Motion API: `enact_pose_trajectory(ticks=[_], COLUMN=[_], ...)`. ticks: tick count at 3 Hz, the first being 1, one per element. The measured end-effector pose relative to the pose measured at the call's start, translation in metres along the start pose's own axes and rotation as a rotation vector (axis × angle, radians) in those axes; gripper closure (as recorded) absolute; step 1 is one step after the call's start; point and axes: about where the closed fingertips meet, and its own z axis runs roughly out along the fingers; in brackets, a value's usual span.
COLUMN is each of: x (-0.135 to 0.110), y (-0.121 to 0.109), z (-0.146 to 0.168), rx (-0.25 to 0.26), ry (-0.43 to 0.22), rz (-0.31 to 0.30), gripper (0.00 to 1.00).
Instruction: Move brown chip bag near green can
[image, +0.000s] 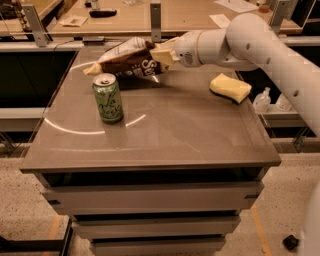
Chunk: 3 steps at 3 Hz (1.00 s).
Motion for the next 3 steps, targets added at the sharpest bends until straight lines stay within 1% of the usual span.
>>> enact_pose_trajectory(ticks=[1, 2, 3], x=[0.001, 0.000, 0.006], y=[0.045, 0.091, 0.114], z=[-0.024, -0.037, -0.041], rx=[-0.044, -0.118, -0.151], ry=[-0.023, -0.037, 0.001], rz=[0.061, 0.115, 0.184], gripper=[1.00, 1.00, 0.82])
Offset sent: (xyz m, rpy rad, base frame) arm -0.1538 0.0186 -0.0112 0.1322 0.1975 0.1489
